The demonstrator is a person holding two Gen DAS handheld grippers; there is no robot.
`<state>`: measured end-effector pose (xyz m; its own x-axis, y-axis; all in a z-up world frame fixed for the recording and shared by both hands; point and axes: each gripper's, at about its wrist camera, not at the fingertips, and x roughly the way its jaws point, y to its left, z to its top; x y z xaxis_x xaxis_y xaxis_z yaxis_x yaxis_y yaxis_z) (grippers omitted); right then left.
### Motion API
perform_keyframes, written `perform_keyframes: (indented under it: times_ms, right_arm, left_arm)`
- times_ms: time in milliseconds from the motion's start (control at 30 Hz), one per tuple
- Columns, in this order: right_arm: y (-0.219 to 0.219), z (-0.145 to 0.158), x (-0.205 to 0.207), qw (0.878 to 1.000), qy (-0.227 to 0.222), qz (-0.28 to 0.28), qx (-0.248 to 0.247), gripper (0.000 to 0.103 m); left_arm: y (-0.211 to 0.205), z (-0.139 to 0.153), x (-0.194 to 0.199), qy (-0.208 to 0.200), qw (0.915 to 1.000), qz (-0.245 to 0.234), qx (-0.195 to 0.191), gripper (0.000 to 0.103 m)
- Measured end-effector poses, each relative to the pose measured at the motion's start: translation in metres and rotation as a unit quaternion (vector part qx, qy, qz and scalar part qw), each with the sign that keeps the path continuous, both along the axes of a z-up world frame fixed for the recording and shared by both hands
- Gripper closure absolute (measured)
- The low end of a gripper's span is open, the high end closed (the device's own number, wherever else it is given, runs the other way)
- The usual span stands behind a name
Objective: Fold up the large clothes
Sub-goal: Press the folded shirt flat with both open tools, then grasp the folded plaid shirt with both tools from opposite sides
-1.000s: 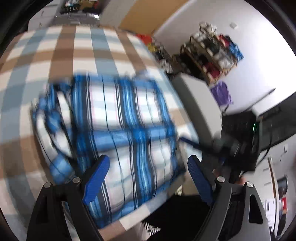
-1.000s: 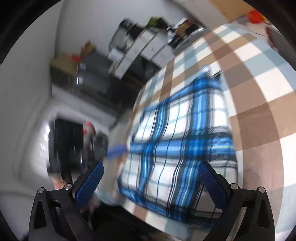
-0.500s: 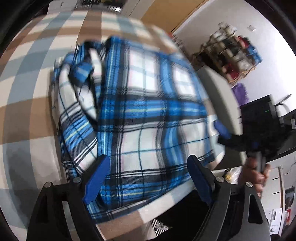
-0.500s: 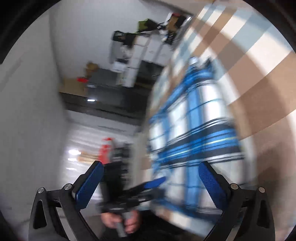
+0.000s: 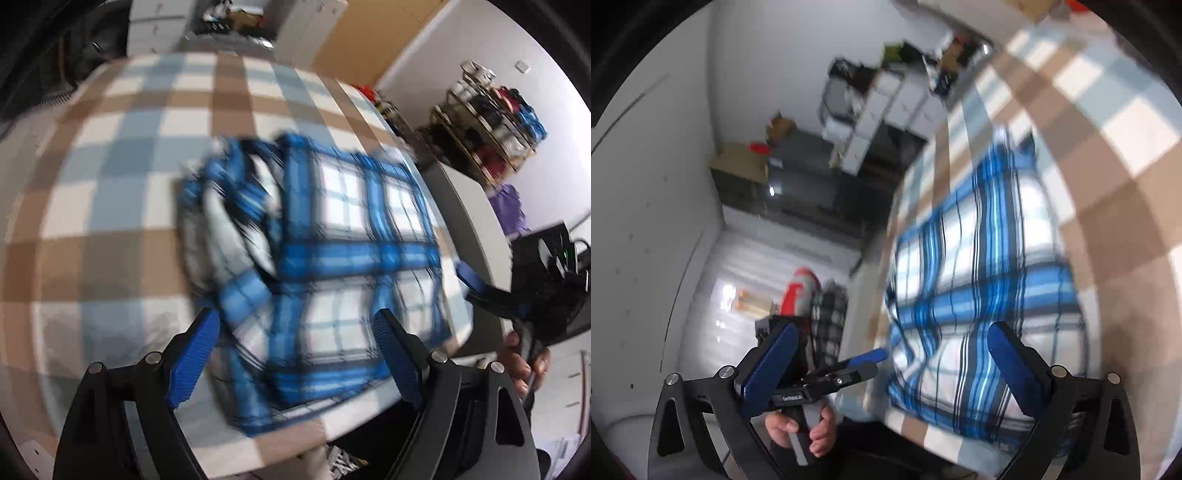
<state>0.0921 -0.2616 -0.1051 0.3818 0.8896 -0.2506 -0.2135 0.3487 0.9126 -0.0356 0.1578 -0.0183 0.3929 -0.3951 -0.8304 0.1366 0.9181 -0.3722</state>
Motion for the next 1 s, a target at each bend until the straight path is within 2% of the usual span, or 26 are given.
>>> perform_keyframes:
  times_ms: [67,133,233,333,400,433,700,767,900,1000]
  right_arm:
    - [-0.006,-0.004,-0.001,1.0,0.009,-0.007,0.009,0.0]
    - [-0.007,-0.011,0.002,1.0,0.023,-0.01,-0.001,0.0]
    - [-0.005,-0.013,0.002,1.0,0.026,-0.008,-0.014,0.0]
    - [-0.002,-0.009,0.0,1.0,0.019,-0.006,-0.023,0.0]
    - [0.0,-0.004,-0.002,0.999,0.012,-0.007,-0.03,0.0]
    - [0.001,-0.003,-0.003,0.999,0.011,-0.005,-0.032,0.0]
    - [0.014,-0.002,-0.003,0.998,0.005,0.014,-0.053,0.0]
    - [0.014,-0.004,-0.004,0.998,0.008,0.011,-0.055,0.0]
    - [0.012,-0.004,-0.004,0.998,0.009,0.006,-0.062,0.0]
    - [0.003,-0.002,-0.002,0.997,0.002,-0.017,-0.072,0.0]
  left_arm:
    - [0.004,-0.009,0.008,0.026,0.9994,0.012,0.02,0.02]
    - [0.005,-0.023,0.011,0.055,0.9981,0.013,0.025,0.02]
    - [-0.004,-0.029,0.016,0.058,0.997,0.004,0.05,0.02]
    - [-0.01,-0.039,0.025,0.081,0.9963,-0.003,0.03,0.02]
    - [-0.011,-0.037,0.029,0.066,0.9978,-0.001,-0.003,0.02]
    - [-0.01,-0.033,0.03,0.063,0.998,0.002,-0.008,0.02]
    - [-0.025,-0.04,0.037,0.052,0.9982,0.005,0.029,0.017]
    - [-0.017,-0.041,0.029,0.046,0.9986,0.008,0.024,0.017]
    - [-0.011,-0.052,0.025,0.06,0.9981,0.003,0.013,0.017]
    - [-0.005,-0.049,0.022,0.052,0.9986,-0.006,0.004,0.016]
